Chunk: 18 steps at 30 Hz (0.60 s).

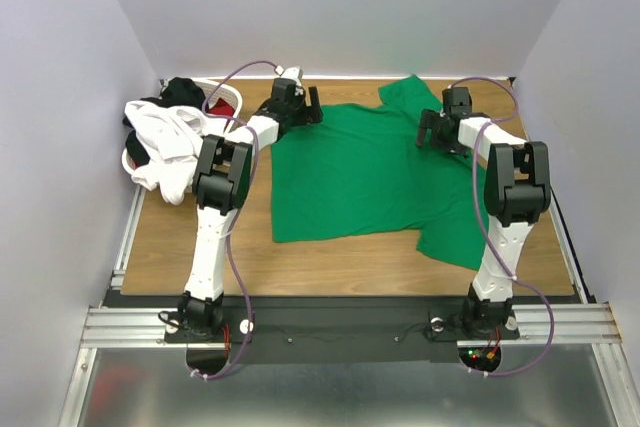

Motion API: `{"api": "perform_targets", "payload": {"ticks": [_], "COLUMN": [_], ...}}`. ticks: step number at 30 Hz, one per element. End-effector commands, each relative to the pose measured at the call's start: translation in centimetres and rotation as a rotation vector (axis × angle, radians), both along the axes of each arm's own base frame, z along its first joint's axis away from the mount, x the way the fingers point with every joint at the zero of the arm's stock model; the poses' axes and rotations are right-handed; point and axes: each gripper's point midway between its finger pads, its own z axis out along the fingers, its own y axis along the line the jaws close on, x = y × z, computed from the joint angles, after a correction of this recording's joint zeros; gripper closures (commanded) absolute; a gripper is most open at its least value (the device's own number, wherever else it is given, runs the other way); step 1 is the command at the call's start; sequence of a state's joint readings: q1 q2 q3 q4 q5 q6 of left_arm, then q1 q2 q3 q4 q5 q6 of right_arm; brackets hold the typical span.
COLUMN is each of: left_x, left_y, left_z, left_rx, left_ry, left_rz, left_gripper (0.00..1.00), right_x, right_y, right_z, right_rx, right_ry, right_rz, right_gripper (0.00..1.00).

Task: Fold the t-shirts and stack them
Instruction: Fold the tshirt

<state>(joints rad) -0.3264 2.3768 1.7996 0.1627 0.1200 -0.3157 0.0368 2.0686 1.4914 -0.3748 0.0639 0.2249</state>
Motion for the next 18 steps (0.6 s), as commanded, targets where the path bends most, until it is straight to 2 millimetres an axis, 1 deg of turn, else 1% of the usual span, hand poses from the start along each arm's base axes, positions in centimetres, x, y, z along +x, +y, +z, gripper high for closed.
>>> {"api": "perform_targets", "payload": {"ticks": [1,4,5,6,7,11,12,13,14,16,17,18], "left_x": [0.4,1.6,2.0,2.8,3.0,4.6,5.2,5.4,5.6,5.9,5.9,5.6], "left_y": [1.3,1.2,1.7,1.8,2.0,2.8,3.0,2.9,2.8,2.6,2.4,2.5], "left_z": [-1.4,-1.4,-1.4,-1.1,-1.2,-0.3,0.4,0.7,1.1,3.1,4.1,6.4], "left_rx": [0.03,0.001,-0.009,-0.02,-0.025,-0.069,-0.076,-0.079,-0.08,-0.086,-0.085,-0.084], "left_ry": [0.06,0.07,0.073,0.062,0.064,0.043,0.023,0.015,0.006,-0.037,-0.057,-0.091], "left_rz": [0.004,-0.008,-0.001,0.0,0.005,0.014,0.019,0.017,0.011,-0.003,-0.007,0.0], "left_gripper": [0.04,0.04,0.04,0.04,0.04,0.04,0.04,0.04,0.04,0.05,0.06,0.06], "right_x": [-0.7,-0.9,-0.9,-0.6,-0.5,0.4,0.6,0.7,1.2,1.6,2.1,2.3], "right_y": [2.1,2.6,2.7,2.7,2.8,3.4,3.3,4.1,4.2,4.6,4.7,4.9], "right_z": [-1.3,-1.5,-1.6,-1.5,-1.6,-1.8,-1.8,-1.8,-1.3,-1.0,-0.4,0.0], "right_rx": [0.047,0.048,0.053,0.057,0.061,0.083,0.084,0.115,0.124,0.137,0.142,0.145], "right_ry": [0.034,0.041,0.041,0.036,0.038,0.034,0.032,0.032,0.018,0.008,-0.008,-0.017], "right_rz": [0.023,0.018,0.012,0.011,0.01,0.019,0.02,0.043,0.046,0.059,0.065,0.075], "right_gripper": [0.0,0.0,0.0,0.0,0.0,0.0,0.0,0.0,0.0,0.0,0.0,0.0]}}
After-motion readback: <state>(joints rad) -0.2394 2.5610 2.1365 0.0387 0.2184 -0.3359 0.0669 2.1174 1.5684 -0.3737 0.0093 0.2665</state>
